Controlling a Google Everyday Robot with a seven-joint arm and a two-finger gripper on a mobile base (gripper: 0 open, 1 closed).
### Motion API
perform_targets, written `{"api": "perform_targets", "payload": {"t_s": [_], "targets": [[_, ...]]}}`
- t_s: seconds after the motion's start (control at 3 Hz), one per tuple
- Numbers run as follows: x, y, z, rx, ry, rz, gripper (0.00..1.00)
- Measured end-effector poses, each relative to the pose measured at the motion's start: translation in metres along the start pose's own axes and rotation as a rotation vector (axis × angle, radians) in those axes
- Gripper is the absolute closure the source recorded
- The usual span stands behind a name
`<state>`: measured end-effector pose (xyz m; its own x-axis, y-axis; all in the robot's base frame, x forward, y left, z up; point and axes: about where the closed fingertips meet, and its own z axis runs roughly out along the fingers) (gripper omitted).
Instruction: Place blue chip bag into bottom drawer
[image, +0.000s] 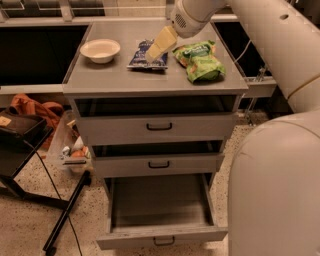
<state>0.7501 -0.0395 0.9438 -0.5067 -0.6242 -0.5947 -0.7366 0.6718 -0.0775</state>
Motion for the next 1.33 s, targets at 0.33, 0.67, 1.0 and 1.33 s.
{"api": "perform_targets", "payload": {"t_s": [0.33, 0.67, 1.0, 1.33], "targets": [[-0.024, 0.011, 0.021, 0.001, -0.049, 0.024, 0.00], [-0.049, 0.017, 0.051, 0.031, -0.068, 0.092, 0.00], [-0.058, 0.015, 0.093, 0.063, -0.029, 0.183, 0.00], [-0.057, 0.005, 0.131, 0.093, 0.010, 0.279, 0.00]]}}
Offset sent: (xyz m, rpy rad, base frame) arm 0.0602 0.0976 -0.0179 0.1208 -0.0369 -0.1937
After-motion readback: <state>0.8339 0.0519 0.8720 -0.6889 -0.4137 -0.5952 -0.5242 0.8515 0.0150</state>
